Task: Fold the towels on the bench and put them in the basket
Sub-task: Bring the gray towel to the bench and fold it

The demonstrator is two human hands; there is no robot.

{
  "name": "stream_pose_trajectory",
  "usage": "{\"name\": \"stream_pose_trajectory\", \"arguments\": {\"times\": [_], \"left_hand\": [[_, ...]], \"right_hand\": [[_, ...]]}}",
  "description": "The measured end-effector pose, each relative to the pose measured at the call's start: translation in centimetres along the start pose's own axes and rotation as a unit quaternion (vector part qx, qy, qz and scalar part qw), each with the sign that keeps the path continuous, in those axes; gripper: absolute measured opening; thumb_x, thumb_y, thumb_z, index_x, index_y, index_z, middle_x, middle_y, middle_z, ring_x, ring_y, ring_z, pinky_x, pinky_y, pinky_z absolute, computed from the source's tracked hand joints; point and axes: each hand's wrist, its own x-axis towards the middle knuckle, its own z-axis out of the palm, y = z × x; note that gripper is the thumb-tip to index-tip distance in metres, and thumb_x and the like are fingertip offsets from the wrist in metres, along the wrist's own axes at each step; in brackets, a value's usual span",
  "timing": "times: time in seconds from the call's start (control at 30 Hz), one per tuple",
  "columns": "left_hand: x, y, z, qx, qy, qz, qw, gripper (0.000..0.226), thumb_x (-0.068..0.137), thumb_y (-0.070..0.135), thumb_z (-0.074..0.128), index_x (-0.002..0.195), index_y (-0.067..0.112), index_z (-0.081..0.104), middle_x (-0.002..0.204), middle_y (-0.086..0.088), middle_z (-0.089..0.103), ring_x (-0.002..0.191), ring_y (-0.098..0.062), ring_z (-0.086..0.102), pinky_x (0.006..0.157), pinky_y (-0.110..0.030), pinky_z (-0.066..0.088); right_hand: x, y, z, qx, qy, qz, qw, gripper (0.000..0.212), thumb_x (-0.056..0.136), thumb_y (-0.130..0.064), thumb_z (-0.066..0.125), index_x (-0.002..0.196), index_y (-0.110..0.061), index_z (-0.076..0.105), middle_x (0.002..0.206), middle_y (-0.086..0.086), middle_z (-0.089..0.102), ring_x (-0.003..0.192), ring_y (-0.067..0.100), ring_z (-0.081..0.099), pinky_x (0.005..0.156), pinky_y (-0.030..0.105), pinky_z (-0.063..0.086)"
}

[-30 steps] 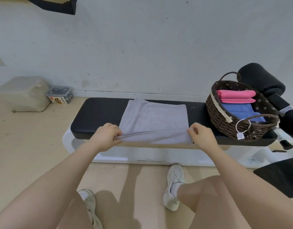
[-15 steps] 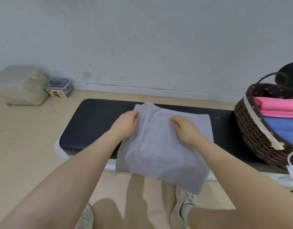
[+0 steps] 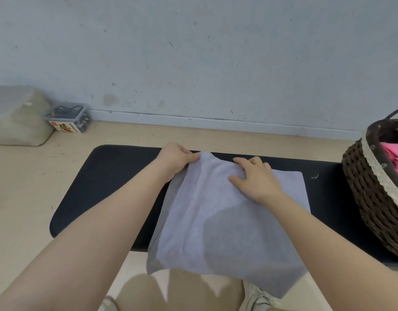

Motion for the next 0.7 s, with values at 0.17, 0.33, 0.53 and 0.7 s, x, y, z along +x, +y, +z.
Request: {"name": "stream_pose_trajectory", "arguments": {"times": [0.17,0.33,0.53,0.7], "left_hand": [[0.2,-1.6,-0.6,0.212,0.088,0.086,0.969,0.008,0.088,0.022,0.059,0.083,0.015,0.059,0.089,-0.006,0.063,0.084,-0.022,0.057,0.071,-0.033,0.048],[-0.4,-1.6,-0.3,0.237,0.089,0.144,0.957,0.026,0.088,0.019,0.058,0.113,0.016,0.063,0.107,-0.003,0.066,0.100,-0.022,0.059,0.086,-0.037,0.049],[-0.3,-1.8,-1.0,0.307,0.071,0.132,0.940,0.020,0.092,0.018,0.052,0.109,0.013,0.061,0.107,-0.006,0.064,0.096,-0.023,0.058,0.082,-0.038,0.051],[0.3,-1.5,-0.6,0.364,0.055,0.132,0.920,0.031,0.092,0.010,0.045,0.121,0.014,0.056,0.118,-0.010,0.059,0.105,-0.028,0.055,0.085,-0.041,0.050]], "right_hand": [[-0.3,-0.1,-0.2,0.008,0.002,-0.001,1.000,0.055,0.090,-0.046,0.051,0.140,-0.034,0.034,0.136,-0.002,0.035,0.126,0.023,0.032,0.093,0.035,0.038],[-0.4,-0.3,0.2,-0.007,0.023,0.009,1.000,0.055,0.089,-0.047,0.052,0.139,-0.031,0.036,0.136,0.000,0.035,0.124,0.023,0.033,0.090,0.035,0.040],[-0.8,2.2,-0.3,-0.069,0.097,0.021,0.993,0.041,0.096,-0.041,0.041,0.134,-0.023,0.046,0.137,0.002,0.041,0.124,0.027,0.033,0.098,0.037,0.028],[-1.2,6.2,-2.0,-0.045,0.132,0.104,0.985,0.032,0.097,-0.032,0.041,0.124,-0.023,0.056,0.127,0.007,0.050,0.121,0.031,0.037,0.100,0.040,0.025]]}}
